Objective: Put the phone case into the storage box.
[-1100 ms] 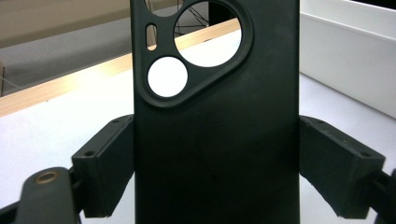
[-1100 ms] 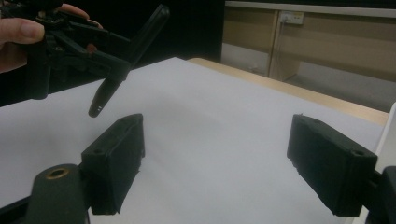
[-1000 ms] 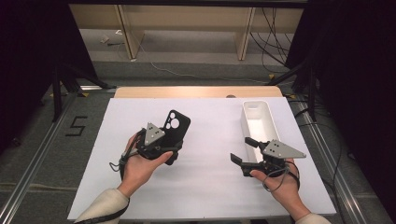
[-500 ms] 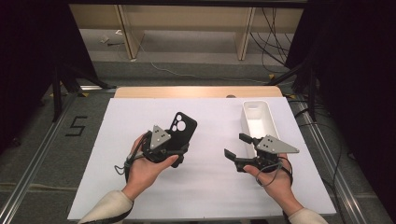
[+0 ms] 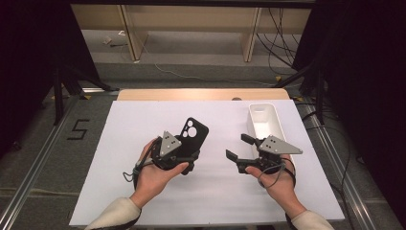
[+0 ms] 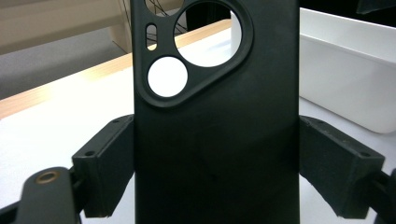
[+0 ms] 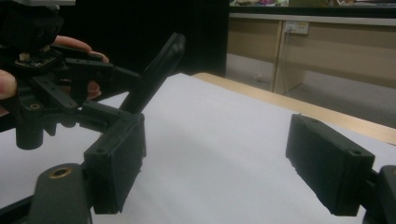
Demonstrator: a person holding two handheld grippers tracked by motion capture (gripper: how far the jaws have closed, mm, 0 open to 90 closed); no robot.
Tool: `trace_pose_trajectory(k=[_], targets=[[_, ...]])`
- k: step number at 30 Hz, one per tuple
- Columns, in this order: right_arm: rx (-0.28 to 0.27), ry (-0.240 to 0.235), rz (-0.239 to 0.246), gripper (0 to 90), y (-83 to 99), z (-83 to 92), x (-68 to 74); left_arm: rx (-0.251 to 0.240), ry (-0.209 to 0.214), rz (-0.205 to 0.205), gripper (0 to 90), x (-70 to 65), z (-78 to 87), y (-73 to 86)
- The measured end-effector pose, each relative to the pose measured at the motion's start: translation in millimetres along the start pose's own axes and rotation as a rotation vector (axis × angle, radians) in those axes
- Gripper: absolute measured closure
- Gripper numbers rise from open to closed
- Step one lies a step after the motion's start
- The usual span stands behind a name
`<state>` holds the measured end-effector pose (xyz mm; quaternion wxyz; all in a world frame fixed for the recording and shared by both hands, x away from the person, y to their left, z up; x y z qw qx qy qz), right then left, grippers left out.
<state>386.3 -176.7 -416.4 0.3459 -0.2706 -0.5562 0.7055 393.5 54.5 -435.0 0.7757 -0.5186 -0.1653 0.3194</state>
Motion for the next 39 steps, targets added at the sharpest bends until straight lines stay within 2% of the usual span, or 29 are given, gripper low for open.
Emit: trace_pose_trajectory(k=[22, 39], targets=[[-0.013, -0.029, -0.006, 23.8, -9.6, -11.4, 10.1, 0.006, 0.043, -0.023, 15.9, -20.3, -10.0, 0.2], [-0.015, -0.045, -0.014, 26.6, -12.0, -17.3, 13.9, 0.004, 0.057, -0.036, 15.9, -28.6, -13.9, 1.0]])
Point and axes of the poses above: each handheld gripper's, and its own axes: z roughly backward along the jaws, y roughly out of its underside, x roughly to its left, the point moved 5 cm from there along -z, roughly forward along the jaws, and after that the axes turned 11 degrees about y, right-handed, at the moved point
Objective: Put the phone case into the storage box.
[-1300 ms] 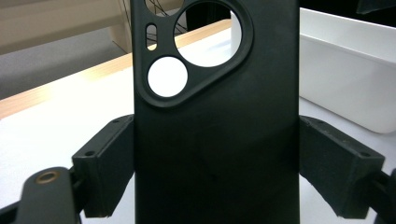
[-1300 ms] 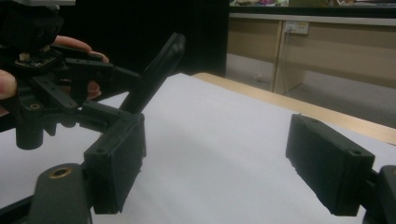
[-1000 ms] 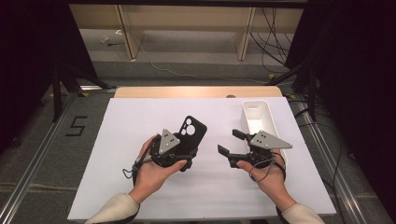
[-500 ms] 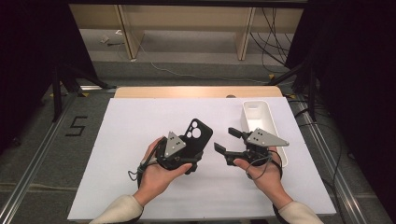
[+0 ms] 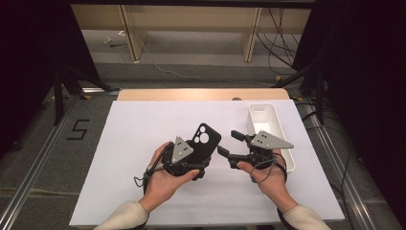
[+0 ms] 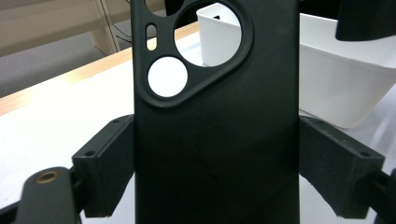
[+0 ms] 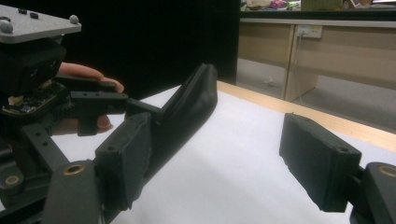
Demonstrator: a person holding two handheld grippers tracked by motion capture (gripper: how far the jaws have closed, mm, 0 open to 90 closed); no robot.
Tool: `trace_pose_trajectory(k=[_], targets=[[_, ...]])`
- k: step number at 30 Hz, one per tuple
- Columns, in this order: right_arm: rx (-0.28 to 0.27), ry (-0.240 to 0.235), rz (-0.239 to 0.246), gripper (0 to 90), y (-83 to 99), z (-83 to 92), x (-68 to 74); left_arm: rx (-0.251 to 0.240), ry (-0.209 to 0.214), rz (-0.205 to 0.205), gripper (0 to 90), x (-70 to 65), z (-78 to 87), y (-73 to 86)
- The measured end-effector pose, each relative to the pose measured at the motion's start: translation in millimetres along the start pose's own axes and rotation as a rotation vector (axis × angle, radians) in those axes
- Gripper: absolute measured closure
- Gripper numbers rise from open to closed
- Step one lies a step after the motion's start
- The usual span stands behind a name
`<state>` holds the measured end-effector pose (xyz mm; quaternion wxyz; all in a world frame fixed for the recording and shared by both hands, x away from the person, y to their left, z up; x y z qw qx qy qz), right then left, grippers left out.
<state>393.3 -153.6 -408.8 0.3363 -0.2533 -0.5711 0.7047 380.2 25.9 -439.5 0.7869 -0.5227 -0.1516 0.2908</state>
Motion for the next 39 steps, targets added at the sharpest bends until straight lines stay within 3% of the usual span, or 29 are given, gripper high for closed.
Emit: trace_pose_trajectory(k=[20, 33, 39], targets=[[0.004, -0.014, -0.007, 30.5, -0.2, -4.2, 3.3, -0.016, -0.005, -0.007, 15.9, -4.3, -3.9, 1.2], [0.0, -0.061, -0.042, 54.5, -2.7, -5.6, 5.1, -0.023, 0.002, -0.012, 15.9, -8.3, -6.2, 0.6], [0.001, -0.079, -0.069, 61.3, -2.1, -6.9, 4.9, -0.031, 0.0, -0.015, 15.9, -8.3, -5.7, -0.4]])
Point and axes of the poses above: each handheld gripper's, and its own axes: z roughly backward along the jaws, y roughly out of its underside, x roughly to its left, the point moved 5 cm from there along -z, roughly forward along the jaws, and after that the axes turned 11 degrees about y, right-handed, at the moved point
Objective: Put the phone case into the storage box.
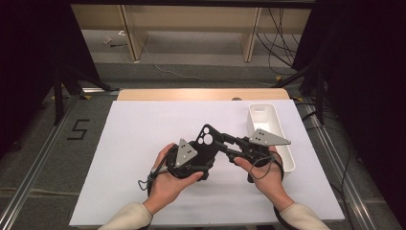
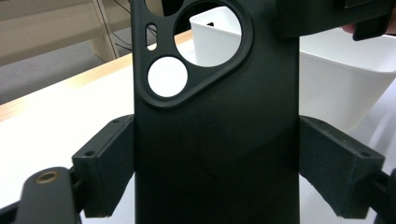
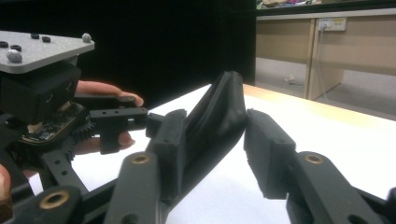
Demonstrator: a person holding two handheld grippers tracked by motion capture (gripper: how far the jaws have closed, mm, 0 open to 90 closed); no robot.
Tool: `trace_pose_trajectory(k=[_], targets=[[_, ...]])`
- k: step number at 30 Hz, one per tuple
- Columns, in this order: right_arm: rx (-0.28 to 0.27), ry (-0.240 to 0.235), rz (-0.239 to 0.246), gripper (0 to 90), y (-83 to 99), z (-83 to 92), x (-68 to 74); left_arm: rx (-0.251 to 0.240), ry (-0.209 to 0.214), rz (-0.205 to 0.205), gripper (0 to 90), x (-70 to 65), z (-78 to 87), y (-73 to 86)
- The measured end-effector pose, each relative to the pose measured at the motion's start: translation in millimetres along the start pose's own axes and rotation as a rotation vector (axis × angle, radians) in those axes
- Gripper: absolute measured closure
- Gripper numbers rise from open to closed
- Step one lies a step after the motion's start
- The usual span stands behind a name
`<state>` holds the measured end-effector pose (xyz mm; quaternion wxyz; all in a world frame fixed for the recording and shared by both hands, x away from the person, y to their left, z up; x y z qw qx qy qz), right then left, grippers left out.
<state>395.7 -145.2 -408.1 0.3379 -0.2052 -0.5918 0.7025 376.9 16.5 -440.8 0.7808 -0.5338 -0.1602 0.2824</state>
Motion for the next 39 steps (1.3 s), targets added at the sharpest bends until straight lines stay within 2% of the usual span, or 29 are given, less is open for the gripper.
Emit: trace_pose_trajectory(k=[4, 9, 15, 17, 21, 23, 26, 27, 29, 30, 35, 39], targets=[[0.002, -0.004, -0.005, 64.7, 0.2, -1.2, -0.2, -0.005, 0.001, 0.002, 15.9, -0.8, -0.1, -0.2], [0.013, -0.021, -0.046, 69.0, 0.4, -1.1, -0.6, -0.007, 0.0, 0.004, 15.8, -0.6, -0.5, 0.3], [0.011, -0.068, -0.089, 77.8, -1.4, -0.1, 3.4, -0.012, -0.004, -0.005, 15.5, -0.8, -2.8, 1.6], [0.012, -0.106, -0.115, 81.2, -2.4, 0.5, 7.7, -0.013, 0.002, -0.01, 15.2, -0.6, -3.7, 1.7], [0.019, -0.123, -0.068, 81.9, -6.8, 2.7, 14.9, -0.03, 0.036, -0.02, 14.3, 0.0, -3.2, -0.2], [0.022, -0.138, -0.062, 82.0, -9.3, 4.3, 15.6, -0.038, 0.066, -0.029, 13.8, 0.6, -1.7, -2.1], [0.024, -0.171, -0.057, 82.1, -12.7, 6.8, 15.4, -0.042, 0.105, -0.069, 12.9, 1.6, 2.8, -4.1], [0.025, -0.184, -0.05, 82.1, -13.6, 7.4, 15.9, -0.029, 0.117, -0.084, 12.3, 2.0, 4.7, -3.7], [0.033, -0.178, -0.009, 82.1, -15.2, 8.4, 15.4, -0.017, 0.134, -0.112, 14.8, 2.4, 8.6, -1.8], [0.033, -0.179, -0.007, 82.2, -16.0, 9.0, 15.1, -0.014, 0.143, -0.117, 15.8, 2.7, 10.2, -0.8], [0.057, -0.2, 0.035, 82.2, -18.5, 12.3, 8.1, -0.023, 0.192, -0.112, 15.9, 5.9, 17.6, -0.3], [0.079, -0.222, 0.065, 82.2, -19.3, 14.8, 3.2, -0.04, 0.199, -0.098, 19.7, 12.5, 23.6, -3.0]])
Point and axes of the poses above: each handheld gripper's, and its own axes: z roughly backward along the jaws, y roughly out of its underside, x roughly to its left, the point moved 5 cm from there along -z, roughly forward along the jaws, and after that the axes turned 11 degrees about y, right-handed, at the moved point
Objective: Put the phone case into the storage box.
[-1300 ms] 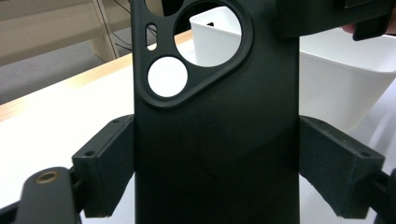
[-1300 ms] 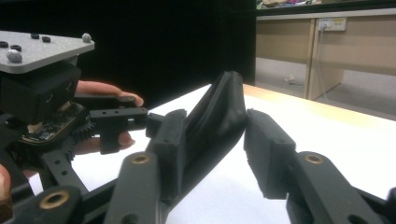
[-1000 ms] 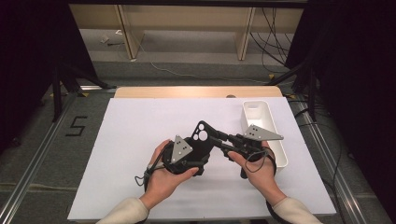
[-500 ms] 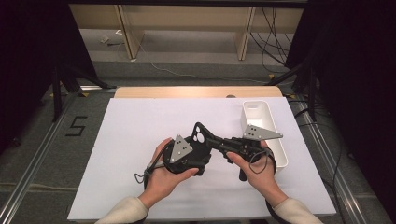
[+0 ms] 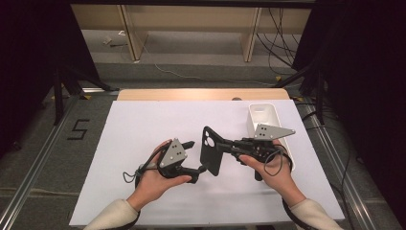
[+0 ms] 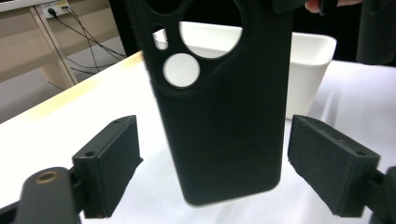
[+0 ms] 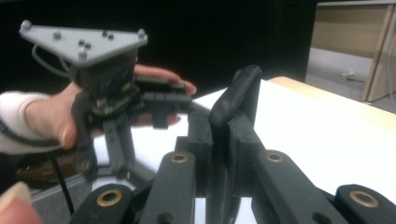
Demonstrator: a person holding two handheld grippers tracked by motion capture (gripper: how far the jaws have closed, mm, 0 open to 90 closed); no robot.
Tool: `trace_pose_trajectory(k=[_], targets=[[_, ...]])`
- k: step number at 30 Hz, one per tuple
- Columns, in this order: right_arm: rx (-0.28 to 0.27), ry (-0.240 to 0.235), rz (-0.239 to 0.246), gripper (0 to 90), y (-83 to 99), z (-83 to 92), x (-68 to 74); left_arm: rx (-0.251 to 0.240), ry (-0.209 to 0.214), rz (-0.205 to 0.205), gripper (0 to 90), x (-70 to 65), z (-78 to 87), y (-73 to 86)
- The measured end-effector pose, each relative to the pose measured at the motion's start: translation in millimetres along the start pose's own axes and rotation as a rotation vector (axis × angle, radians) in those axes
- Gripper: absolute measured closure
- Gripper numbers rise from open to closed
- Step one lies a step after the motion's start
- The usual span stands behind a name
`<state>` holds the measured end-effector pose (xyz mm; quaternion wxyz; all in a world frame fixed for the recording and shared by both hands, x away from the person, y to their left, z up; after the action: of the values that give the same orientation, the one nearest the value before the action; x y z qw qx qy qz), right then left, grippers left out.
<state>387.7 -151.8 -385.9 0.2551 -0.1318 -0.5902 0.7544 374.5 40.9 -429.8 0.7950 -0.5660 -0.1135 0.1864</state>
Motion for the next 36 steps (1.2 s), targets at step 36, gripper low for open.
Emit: trace_pose_trajectory(k=[36], targets=[[0.068, -0.069, 0.049, 82.2, 5.6, -0.5, 1.5, -0.015, 0.027, 0.013, 30.8, 14.1, 7.2, -0.8]])
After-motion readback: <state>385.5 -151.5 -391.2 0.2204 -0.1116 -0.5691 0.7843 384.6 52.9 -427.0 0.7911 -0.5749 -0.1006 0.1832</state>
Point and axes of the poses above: each handheld gripper's, and its own axes: z roughly backward along the jaws, y roughly out of its underside, x roughly to its left, the point moved 5 cm from there along -z, roughly forward along the jaws, and after that the axes turned 11 degrees about y, right-handed, at the moved point
